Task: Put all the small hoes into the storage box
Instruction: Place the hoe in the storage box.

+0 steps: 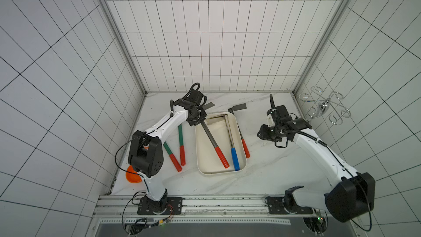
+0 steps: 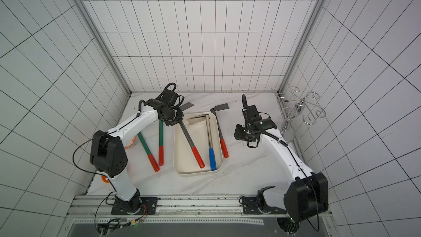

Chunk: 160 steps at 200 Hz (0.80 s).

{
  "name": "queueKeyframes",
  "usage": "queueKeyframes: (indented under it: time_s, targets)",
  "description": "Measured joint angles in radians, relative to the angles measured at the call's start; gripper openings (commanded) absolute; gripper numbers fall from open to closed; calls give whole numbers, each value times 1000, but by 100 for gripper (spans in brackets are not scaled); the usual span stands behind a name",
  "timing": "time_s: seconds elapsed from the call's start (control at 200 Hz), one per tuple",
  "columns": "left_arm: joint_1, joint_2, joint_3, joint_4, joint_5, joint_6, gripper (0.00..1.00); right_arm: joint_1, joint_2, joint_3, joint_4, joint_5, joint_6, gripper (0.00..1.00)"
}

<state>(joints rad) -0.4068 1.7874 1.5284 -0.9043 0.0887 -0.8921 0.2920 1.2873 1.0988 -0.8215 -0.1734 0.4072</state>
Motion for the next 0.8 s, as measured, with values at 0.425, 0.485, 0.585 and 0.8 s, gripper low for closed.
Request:
queueKeyframes:
  time_s: [0.425, 0.485, 0.585, 0.8]
  targets:
    - [-12, 46, -24, 15, -25, -19, 0, 0, 0, -9, 1, 0, 0, 43]
    - [-18, 51, -28, 14, -26, -24, 0, 0, 0, -10, 1, 0, 0, 43]
    - [-26, 56, -29, 17, -26, -31, 0, 0, 0, -10, 1, 0, 0, 43]
    - [-31, 64, -29, 19, -26, -37, 0, 0, 0, -10, 1, 0, -1, 43]
